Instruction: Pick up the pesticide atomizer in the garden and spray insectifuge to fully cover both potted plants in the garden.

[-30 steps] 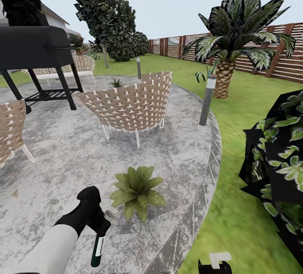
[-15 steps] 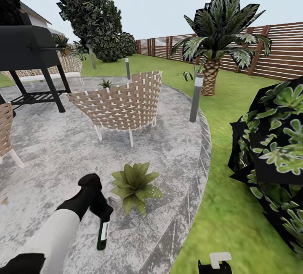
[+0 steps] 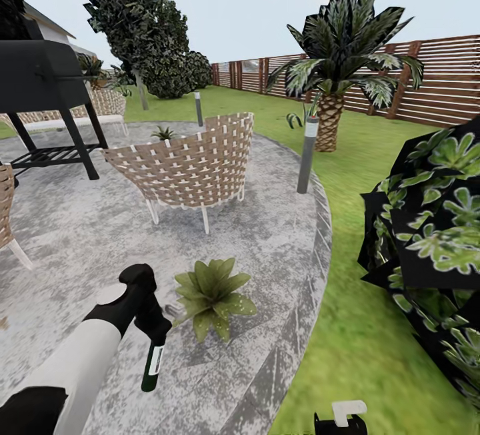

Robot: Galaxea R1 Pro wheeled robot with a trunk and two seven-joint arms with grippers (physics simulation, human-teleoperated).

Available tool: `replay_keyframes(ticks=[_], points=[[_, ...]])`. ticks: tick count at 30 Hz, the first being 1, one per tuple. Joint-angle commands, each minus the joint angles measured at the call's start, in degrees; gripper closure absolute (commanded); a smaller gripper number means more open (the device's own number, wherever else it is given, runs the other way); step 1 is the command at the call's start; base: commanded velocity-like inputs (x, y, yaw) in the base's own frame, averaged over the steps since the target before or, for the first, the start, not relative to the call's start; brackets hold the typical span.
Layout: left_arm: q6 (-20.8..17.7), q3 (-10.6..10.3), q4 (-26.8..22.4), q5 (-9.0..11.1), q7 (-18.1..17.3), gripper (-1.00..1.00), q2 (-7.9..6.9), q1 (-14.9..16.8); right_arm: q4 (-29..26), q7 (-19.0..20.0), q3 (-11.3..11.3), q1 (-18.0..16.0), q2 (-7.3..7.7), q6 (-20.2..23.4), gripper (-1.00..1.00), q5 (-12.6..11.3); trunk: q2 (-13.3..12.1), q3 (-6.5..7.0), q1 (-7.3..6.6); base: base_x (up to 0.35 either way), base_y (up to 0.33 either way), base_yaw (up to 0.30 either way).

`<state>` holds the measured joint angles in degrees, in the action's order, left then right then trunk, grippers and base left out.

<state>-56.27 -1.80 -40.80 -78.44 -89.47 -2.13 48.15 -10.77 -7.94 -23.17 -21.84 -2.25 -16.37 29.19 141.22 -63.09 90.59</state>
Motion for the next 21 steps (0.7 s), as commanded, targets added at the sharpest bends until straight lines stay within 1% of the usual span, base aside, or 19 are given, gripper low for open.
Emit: replay_keyframes(ticks=[1, 4, 12, 17, 21], points=[[-0.6, -0.23, -0.07, -0.43, -0.53, 1.0, -0.02, -0.02, 0.05, -0.23, -0.39, -0.04, -0.03, -0.16, -1.0, 0.6, 0.02, -0.05, -0.01, 0.0, 0.215, -0.251], [-0.6, -0.3, -0.1, -0.47, -0.53, 1.0, 0.1, -0.07, 0.05, -0.24, -0.39, -0.05, -0.03, -0.15, -1.0, 0.6, 0.02, -0.05, -0.01, -0.013, 0.273, -0.28], [-0.61, -0.22, -0.16, -0.48, -0.53, 1.0, 0.25, -0.08, 0.05, -0.24, -0.39, -0.05, -0.03, -0.15, -1.0, 0.6, 0.02, -0.05, -0.01, -0.112, 0.288, -0.293], [-0.68, -0.06, -0.33, -0.48, -0.53, 1.0, 0.21, 0.26, 0.05, -0.24, -0.39, -0.04, -0.03, -0.15, -1.0, 0.6, 0.02, -0.05, -0.01, 0.085, 0.302, -0.279], [-0.68, -0.05, -0.73, -0.56, -0.53, 1.0, 0.3, 0.39, 0.05, -0.24, -0.39, -0.04, -0.03, -0.19, -1.0, 0.6, 0.02, -0.05, -0.01, 0.107, 0.304, -0.087]])
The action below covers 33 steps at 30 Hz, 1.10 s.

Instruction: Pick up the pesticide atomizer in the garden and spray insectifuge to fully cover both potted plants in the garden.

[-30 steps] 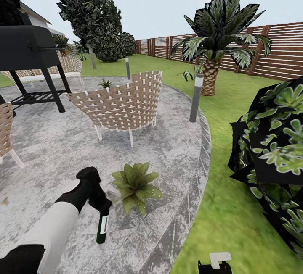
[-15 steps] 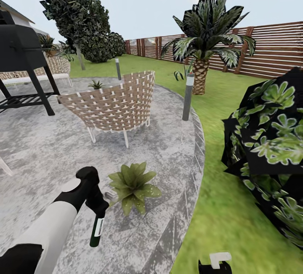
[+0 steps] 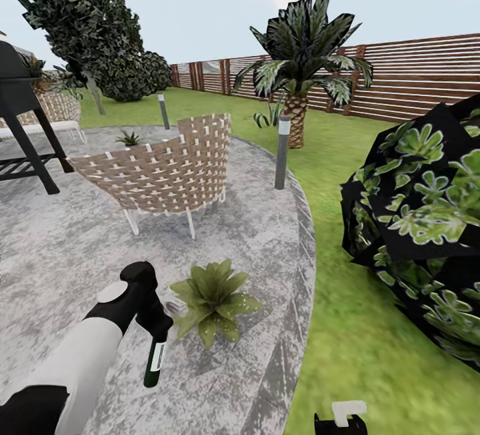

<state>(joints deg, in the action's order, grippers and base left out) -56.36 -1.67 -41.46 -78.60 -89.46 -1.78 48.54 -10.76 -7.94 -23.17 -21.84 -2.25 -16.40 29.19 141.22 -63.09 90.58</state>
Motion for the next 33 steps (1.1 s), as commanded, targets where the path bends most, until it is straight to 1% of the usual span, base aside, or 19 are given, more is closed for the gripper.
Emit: replay_keyframes(ticks=[1, 6, 11, 15, 20, 21, 22, 25, 26, 33], points=[[-0.6, -0.17, -0.09, -0.43, -0.54, 1.0, 0.0, 0.04, 0.04, -0.24, -0.39, -0.04, -0.03, -0.2, -1.0, 0.6, 0.02, -0.05, -0.01, 0.024, 0.305, -0.012], [-0.58, -0.25, -0.11, -0.5, -0.54, 1.0, 0.1, -0.14, 0.04, -0.24, -0.39, -0.04, 0.01, -0.21, -1.0, 0.6, 0.02, -0.05, -0.01, 0.007, 0.305, -0.003], [-0.51, -0.19, -0.07, -0.42, -0.54, 1.0, 0.23, -0.35, 0.04, -0.24, -0.39, -0.04, 0.79, -0.22, -1.0, 0.6, 0.02, -0.05, -0.01, 0.087, 0.283, 0.0], [-0.49, -0.17, 0.02, -0.26, -0.54, 1.0, 0.28, -0.45, 0.04, -0.31, -0.44, -0.04, 0.84, -0.18, -1.0, 0.55, 0.02, -0.05, -0.01, 0.257, 0.153, 0.0], [-0.16, -0.33, 0.39, -0.22, -0.54, 1.0, 0.16, -0.47, 0.04, -0.32, -0.47, -0.04, 0.85, -0.14, -1.0, 0.45, 0.02, -0.02, -0.01, 0.05, 0.021, -0.129], [0.66, -0.62, 0.4, -0.29, -0.54, 1.0, 0.08, -0.33, 0.04, -0.32, -0.48, -0.04, 0.85, -0.13, -1.0, 0.44, 0.02, -0.02, -0.01, 0.006, 0.003, -0.251], [1.73, -1.38, 0.23, -0.37, -0.54, 1.0, -0.13, -0.09, 0.04, -0.33, -0.48, -0.04, 0.85, -0.13, -1.0, 0.45, 0.02, -0.01, -0.01, 0.003, 0.001, -0.262], [2.72, -3.99, -0.19, -0.68, -0.54, 1.0, -0.55, 0.14, 0.04, -0.33, -0.48, -0.04, 0.85, -0.11, -1.0, 0.47, 0.02, -0.01, -0.01, 0.001, 0.001, -0.269], [2.82, -4.48, -0.24, -0.72, -0.54, 1.0, -0.61, 0.11, 0.04, -0.33, -0.48, -0.04, 0.85, -0.1, -1.0, 0.46, 0.02, -0.01, -0.01, 0.0, 0.0, -0.272], [2.92, -5.2, -0.29, -0.77, -0.54, 1.0, -0.43, -0.57, 0.04, -0.33, -0.48, -0.04, 0.85, -0.1, -1.0, 0.51, 0.02, -0.01, -0.01, -0.014, 0.0, -0.273]])
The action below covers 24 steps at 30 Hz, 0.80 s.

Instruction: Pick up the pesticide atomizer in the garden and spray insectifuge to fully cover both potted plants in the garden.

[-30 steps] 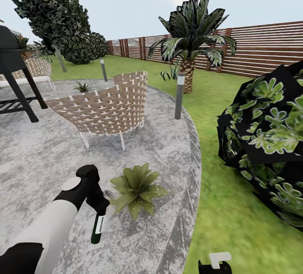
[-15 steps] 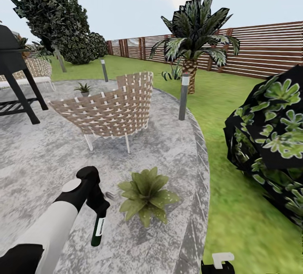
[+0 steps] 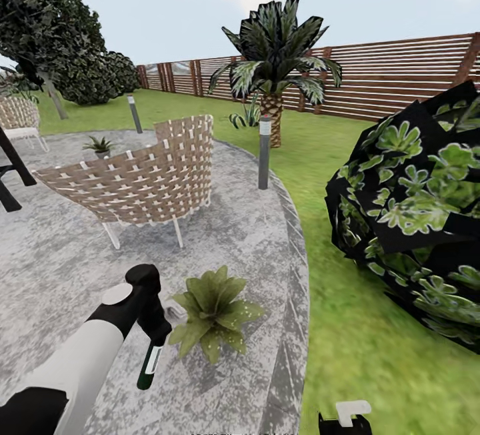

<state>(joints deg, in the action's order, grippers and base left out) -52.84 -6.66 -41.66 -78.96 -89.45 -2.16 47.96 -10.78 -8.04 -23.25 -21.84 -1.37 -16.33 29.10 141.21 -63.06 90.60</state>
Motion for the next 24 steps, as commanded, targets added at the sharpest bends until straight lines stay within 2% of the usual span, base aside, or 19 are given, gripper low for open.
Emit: replay_keyframes(ticks=[1, 8, 11, 19, 24], points=[[-0.6, -0.24, -0.09, -0.41, -0.55, 1.0, -0.09, -0.05, 0.06, -0.22, -0.39, -0.05, -0.04, -0.16, -1.0, 0.6, 0.02, -0.05, -0.02, -0.177, 0.0, -0.267], [-0.86, -0.2, 0.16, -0.57, -0.55, 1.0, -0.22, -0.14, 0.06, -0.22, -0.39, -0.05, -0.04, -0.19, -1.0, 0.54, 0.02, -0.05, -0.02, -0.241, 0.151, -0.08], [-0.97, -0.13, 0.17, -0.51, -0.55, 1.0, -0.22, -0.15, 0.06, -0.22, -0.39, -0.05, -0.04, -0.19, -1.0, 0.52, 0.02, -0.05, -0.02, -0.041, 0.29, -0.082], [-1.03, -0.28, 0.48, -0.57, -0.55, 1.0, -0.14, -0.45, 0.06, -0.22, -0.41, -0.05, -0.04, -0.21, -1.0, 0.52, 0.02, -0.05, -0.02, -0.05, 0.29, -0.233], [-0.95, -0.26, 0.71, -0.56, -0.55, 1.0, -0.38, -0.51, 0.06, -0.14, -0.39, -0.05, 0.04, -0.28, -1.0, 0.59, 0.02, -0.05, -0.02, -0.079, 0.083, -0.027]])
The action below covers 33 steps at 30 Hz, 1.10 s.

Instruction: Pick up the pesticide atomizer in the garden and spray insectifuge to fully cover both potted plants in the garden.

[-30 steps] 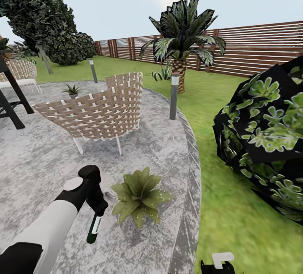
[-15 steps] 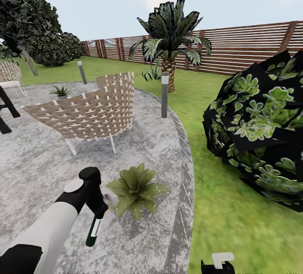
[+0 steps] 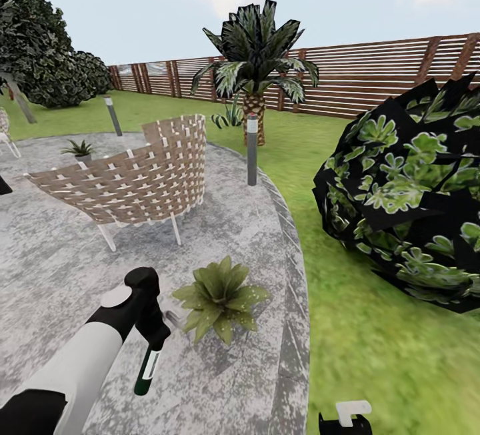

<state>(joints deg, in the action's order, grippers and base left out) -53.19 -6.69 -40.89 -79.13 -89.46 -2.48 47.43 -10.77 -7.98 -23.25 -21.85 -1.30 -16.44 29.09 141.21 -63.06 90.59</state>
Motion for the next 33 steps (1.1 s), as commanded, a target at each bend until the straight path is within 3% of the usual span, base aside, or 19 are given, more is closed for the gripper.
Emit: replay_keyframes(ticks=[1, 11, 18, 27, 33], points=[[-0.56, -0.24, -0.02, -0.4, -0.54, 1.0, -0.02, -0.01, 0.04, -0.21, -0.39, -0.04, -0.03, -0.17, -1.0, 0.61, 0.02, -0.05, -0.01, -0.007, 0.008, -0.002], [-0.77, 0.14, 0.01, -0.02, -0.54, 1.0, -0.03, -0.73, 0.04, -0.28, -0.39, -0.04, -0.02, -0.17, -1.0, 0.62, 0.02, -0.05, -0.01, -0.001, 0.001, -0.006], [-0.86, 0.5, -0.05, 0.44, -0.54, 1.0, 0.58, -0.74, 0.04, -0.29, -0.39, -0.04, -0.02, -0.09, -1.0, 0.62, 0.02, -0.05, -0.01, 0.0, 0.001, -0.223], [-0.87, 0.61, -0.05, 0.47, -0.54, 1.0, 0.4, -0.75, 0.04, -0.29, -0.39, -0.04, -0.03, -0.08, -1.0, 0.62, 0.02, -0.05, -0.01, -0.021, 0.259, -0.255], [-0.87, 0.62, -0.01, 0.51, -0.54, 1.0, 0.57, -0.76, 0.04, -0.29, -0.39, -0.04, -0.06, -0.16, -1.0, 0.58, 0.02, -0.05, -0.01, -0.001, 0.305, -0.049]])
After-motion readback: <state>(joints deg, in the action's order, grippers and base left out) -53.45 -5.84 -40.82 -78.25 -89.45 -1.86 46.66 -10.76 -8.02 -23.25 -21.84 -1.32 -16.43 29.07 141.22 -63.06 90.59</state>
